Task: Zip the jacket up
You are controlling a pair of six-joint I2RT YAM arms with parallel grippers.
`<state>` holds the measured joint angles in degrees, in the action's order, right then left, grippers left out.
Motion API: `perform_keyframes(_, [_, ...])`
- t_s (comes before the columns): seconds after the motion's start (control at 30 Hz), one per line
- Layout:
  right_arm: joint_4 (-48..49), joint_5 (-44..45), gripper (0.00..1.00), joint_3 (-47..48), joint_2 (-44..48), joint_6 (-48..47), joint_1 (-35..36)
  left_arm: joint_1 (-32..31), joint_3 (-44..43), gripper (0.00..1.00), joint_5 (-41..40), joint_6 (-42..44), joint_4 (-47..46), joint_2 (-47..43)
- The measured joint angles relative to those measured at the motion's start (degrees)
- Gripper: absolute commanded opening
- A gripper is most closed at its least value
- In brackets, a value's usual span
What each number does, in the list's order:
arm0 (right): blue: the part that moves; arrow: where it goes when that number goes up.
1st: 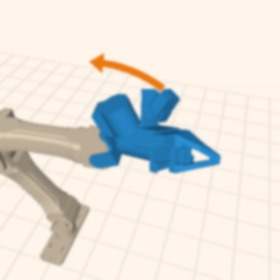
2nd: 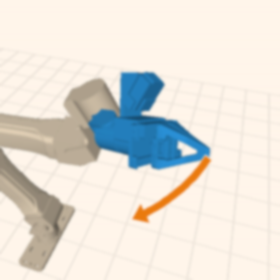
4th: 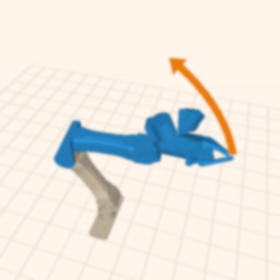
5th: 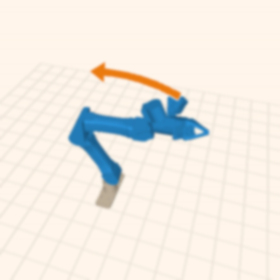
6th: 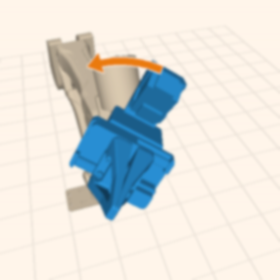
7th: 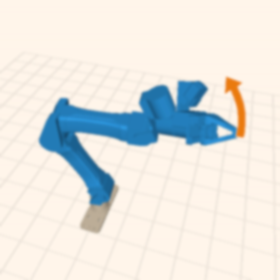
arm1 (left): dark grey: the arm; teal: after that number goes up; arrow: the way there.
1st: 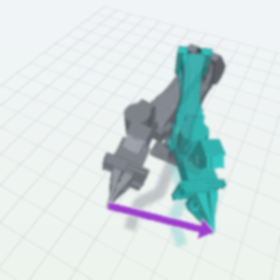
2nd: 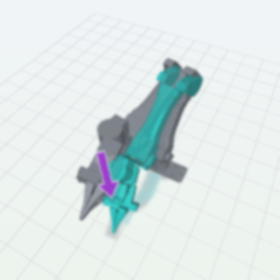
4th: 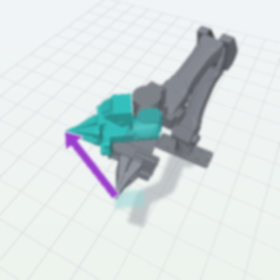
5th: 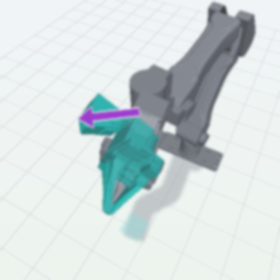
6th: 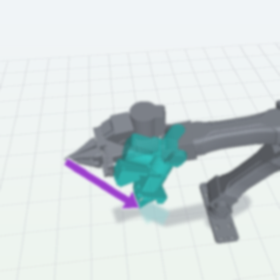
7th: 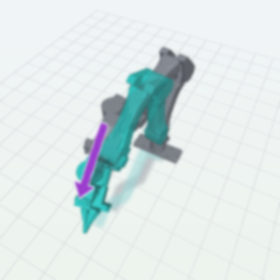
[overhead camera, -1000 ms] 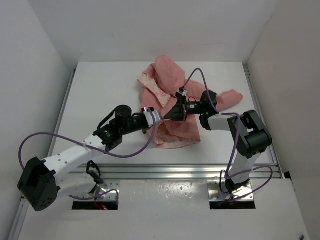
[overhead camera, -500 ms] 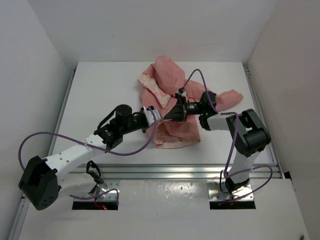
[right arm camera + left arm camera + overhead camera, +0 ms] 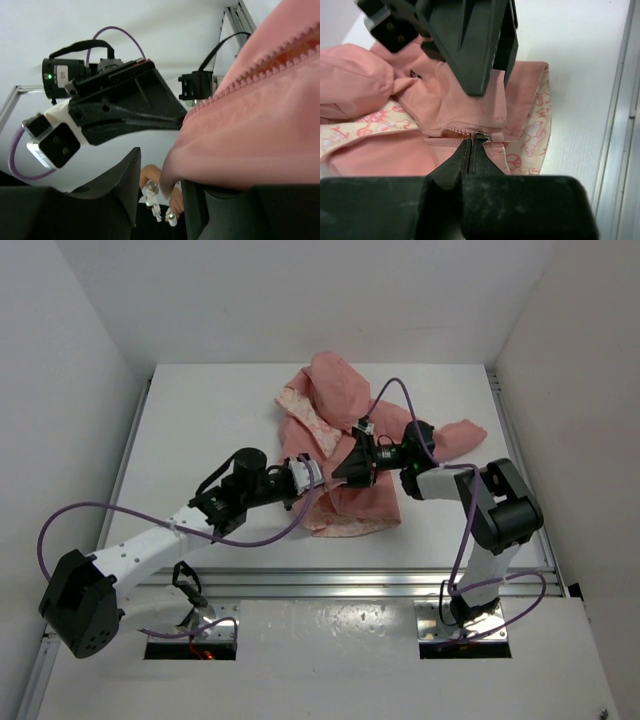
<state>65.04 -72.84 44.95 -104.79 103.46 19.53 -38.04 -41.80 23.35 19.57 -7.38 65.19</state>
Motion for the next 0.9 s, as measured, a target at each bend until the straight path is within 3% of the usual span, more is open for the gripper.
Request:
perform_keyframes(0.13, [-10.7, -1.8, 0.41, 0.0, 4.0, -9.0, -4.7, 0.0, -1.3, 0.0, 0.1, -3.1, 1.3, 1.8])
perform_keyframes(0.17, [-17.8, -1.8, 0.43, 0.1, 6.3, -14.9, -6.6, 0.0, -1.6, 0.0, -0.3, -4.0, 1.8, 2.3])
perform_keyframes(0.27, [-54.9, 4.1, 0.43, 6.3, 14.6, -42.4, -10.8, -0.3, -3.1, 0.0, -2.3, -7.0, 2.2, 4.3])
perform_keyframes(0.37, [-72.2, 9.6, 0.43, 9.0, 23.8, -60.1, -11.4, -0.7, -4.3, 0.0, -5.0, -10.8, 2.4, 6.1])
perform_keyframes(0.47, [-78.5, 10.9, 0.42, 5.7, 32.0, -65.5, -10.6, -1.7, -5.0, 0.0, -8.1, -14.8, 2.4, 7.7])
perform_keyframes(0.57, [-80.8, 12.3, 0.48, 1.4, 34.8, -65.7, -7.8, -3.0, -5.7, 0.0, -10.8, -18.9, 2.7, 9.2])
perform_keyframes(0.6, [-81.0, 13.0, 0.53, 0.0, 35.0, -64.9, -6.3, -3.3, -6.1, 0.0, -11.6, -20.5, 3.1, 9.7])
perform_keyframes(0.77, [-78.8, 14.8, 0.57, -2.6, 33.1, -60.3, 0.6, -3.8, -8.2, 0.0, -14.9, -26.1, 3.8, 11.7])
perform_keyframes(0.9, [-74.7, 15.8, 0.49, -2.7, 26.3, -55.6, 1.1, -3.1, -8.3, 0.0, -15.7, -29.0, 4.1, 11.7])
